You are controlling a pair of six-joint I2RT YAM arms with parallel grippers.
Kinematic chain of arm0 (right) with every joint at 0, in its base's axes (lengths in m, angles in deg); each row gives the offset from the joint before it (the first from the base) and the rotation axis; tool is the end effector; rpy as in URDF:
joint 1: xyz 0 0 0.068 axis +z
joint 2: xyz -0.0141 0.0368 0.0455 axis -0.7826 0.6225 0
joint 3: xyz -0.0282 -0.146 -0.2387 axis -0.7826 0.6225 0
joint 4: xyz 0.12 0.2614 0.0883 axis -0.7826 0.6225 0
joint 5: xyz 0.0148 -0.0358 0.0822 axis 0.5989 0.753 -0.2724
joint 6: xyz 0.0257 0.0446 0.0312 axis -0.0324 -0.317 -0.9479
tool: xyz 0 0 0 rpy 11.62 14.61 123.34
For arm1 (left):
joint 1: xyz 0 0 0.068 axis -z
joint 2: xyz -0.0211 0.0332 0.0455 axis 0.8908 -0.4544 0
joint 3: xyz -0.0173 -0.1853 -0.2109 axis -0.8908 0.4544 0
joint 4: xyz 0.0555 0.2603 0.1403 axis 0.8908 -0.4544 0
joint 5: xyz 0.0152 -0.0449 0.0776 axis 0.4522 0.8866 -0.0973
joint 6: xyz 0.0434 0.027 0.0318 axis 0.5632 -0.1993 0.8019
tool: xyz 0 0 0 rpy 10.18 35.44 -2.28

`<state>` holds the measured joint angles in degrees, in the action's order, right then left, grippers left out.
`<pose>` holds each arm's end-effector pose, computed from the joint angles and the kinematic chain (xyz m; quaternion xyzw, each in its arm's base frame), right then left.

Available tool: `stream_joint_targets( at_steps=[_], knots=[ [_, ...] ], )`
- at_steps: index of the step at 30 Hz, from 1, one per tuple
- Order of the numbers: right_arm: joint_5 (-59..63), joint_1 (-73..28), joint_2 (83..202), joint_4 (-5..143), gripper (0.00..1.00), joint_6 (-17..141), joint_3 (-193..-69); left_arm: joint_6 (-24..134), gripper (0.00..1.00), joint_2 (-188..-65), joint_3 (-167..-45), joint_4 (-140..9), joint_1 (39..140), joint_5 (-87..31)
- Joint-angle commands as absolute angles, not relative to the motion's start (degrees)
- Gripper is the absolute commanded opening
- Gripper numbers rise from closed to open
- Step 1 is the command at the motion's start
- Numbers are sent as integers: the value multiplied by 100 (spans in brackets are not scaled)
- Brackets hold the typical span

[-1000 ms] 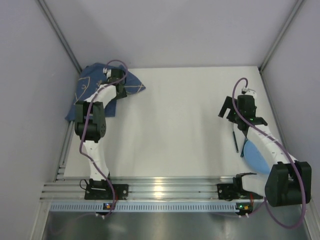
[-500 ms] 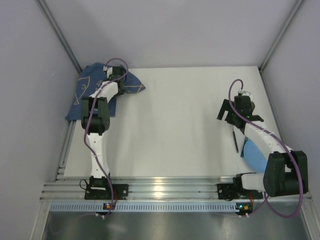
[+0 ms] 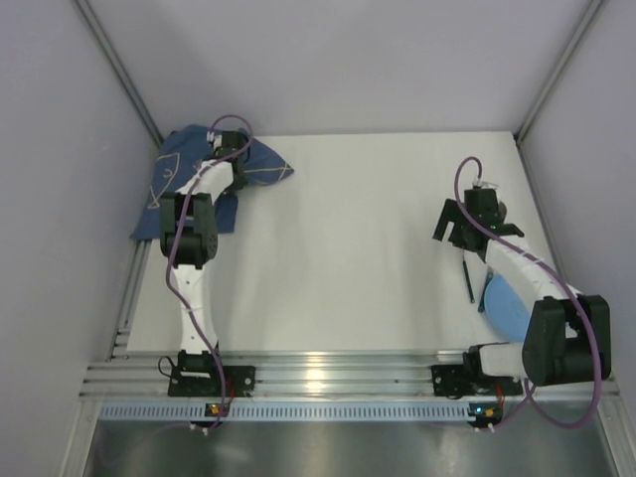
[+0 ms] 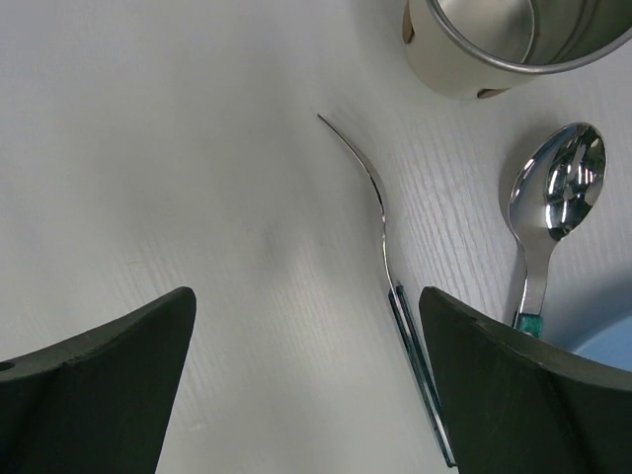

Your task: Set the dinner table for one person

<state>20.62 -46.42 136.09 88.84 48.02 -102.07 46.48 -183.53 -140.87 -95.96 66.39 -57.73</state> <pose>0.3076 0.0191 0.2054 0.1612 0.9181 -0.0061 0.3620 0.5573 -0.0170 0.1486 -0.1929 0.9167 0.1112 0.3318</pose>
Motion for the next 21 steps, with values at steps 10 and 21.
stream_joint_targets(
  at_steps=[10,21],
  knots=[
    [2353,-4640,12306,10325,96,4234,-10571,3760,0,-17272,-13879,-10865,9144,-4995],
    [2493,-4640,11181,11161,98,4401,-10528,2565,0,-18107,-15021,-11394,10664,-4230]
  ],
)
